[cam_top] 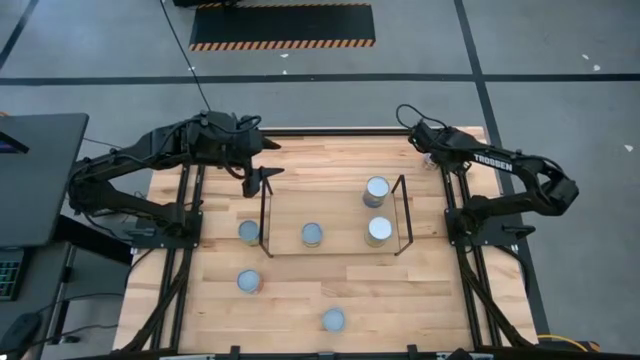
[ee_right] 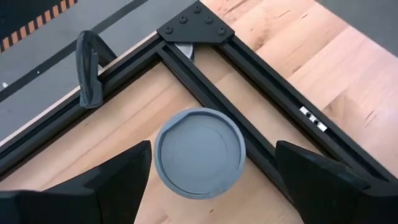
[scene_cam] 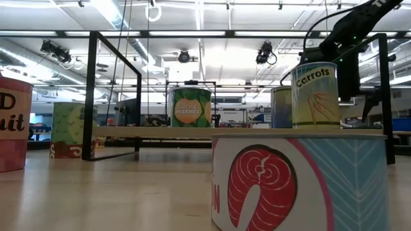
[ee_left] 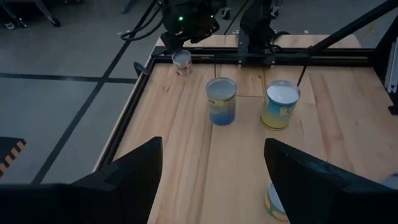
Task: Pick and place cans onto a shelf
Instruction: Put the canned tomatoes on the shelf
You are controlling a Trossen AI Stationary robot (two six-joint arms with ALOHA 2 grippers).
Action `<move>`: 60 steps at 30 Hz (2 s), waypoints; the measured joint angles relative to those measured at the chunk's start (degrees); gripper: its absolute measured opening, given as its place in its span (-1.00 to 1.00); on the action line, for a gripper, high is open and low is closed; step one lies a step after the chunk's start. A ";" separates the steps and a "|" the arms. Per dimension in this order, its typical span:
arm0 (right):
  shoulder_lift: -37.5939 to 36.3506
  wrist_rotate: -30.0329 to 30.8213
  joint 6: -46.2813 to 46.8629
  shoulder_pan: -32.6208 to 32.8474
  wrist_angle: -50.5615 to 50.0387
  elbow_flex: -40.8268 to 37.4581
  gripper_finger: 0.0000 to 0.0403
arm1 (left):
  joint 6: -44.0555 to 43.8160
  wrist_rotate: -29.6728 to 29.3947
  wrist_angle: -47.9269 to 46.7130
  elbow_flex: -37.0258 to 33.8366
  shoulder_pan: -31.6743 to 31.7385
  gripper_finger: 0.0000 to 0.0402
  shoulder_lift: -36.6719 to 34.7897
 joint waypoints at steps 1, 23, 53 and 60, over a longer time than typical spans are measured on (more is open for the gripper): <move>-0.15 0.19 0.65 0.50 -0.45 0.00 0.73 | 0.31 0.00 0.03 0.00 0.00 0.42 0.00; -0.15 0.16 0.01 2.98 -1.43 0.00 0.31 | 2.48 0.02 -0.42 0.00 0.02 0.42 0.00; 16.62 -0.72 -3.87 -2.68 9.73 0.00 0.83 | 3.70 0.00 -0.44 0.00 0.02 0.42 0.00; 16.53 0.35 -6.04 -2.67 9.51 0.00 0.49 | 3.92 0.00 -0.42 0.00 0.02 0.42 0.00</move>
